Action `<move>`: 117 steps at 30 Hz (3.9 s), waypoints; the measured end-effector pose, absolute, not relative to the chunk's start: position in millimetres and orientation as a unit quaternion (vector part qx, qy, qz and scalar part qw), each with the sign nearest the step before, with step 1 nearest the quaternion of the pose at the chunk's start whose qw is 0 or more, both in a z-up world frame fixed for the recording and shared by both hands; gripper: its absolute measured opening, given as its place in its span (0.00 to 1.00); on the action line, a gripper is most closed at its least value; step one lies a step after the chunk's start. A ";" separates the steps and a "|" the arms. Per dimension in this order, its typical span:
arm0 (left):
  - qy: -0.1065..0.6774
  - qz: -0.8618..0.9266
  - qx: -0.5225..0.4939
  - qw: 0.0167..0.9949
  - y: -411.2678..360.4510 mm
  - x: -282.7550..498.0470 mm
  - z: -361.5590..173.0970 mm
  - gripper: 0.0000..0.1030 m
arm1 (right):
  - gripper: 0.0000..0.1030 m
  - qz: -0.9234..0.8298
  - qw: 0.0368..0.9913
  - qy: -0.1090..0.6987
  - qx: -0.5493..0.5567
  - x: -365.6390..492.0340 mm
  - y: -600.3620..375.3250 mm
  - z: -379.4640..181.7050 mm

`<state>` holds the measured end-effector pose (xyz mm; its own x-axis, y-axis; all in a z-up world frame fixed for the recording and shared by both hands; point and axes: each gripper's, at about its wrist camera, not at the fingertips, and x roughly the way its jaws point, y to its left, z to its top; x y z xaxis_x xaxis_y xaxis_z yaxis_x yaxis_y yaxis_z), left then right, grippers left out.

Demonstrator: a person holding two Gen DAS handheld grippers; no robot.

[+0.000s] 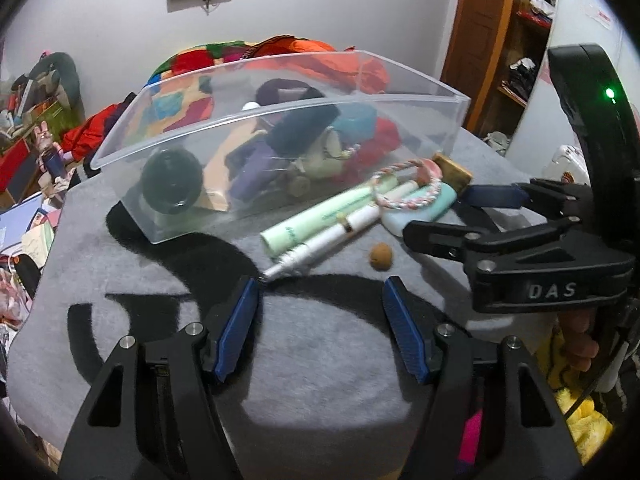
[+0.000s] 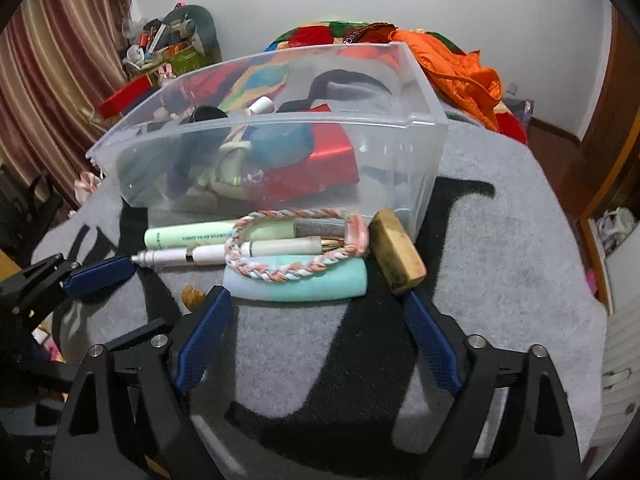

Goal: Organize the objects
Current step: 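Reach the right gripper toward the mint-green tube and grasp it, then grasp the small brown nut with the left gripper while the right gripper lifts the mint tube toward the box, then lower the brown nut and mint tube into the box and release both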

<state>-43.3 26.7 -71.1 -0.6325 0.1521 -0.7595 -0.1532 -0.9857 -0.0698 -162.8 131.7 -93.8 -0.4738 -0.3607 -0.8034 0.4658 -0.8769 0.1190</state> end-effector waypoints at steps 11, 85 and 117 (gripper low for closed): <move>0.000 0.904 -0.418 0.087 26.6 -39.4 -71.7 0.64 | 0.78 -0.872 0.212 0.085 0.432 -155.3 121.3 -97.6; -0.037 0.932 -0.348 0.094 -0.8 -34.6 -10.6 0.12 | 0.67 -0.908 0.250 0.066 0.331 -118.0 126.9 -18.6; -0.063 0.935 -0.342 0.073 -29.8 -110.2 -11.8 0.12 | 0.67 -0.905 0.224 0.062 0.357 -196.1 99.7 -29.2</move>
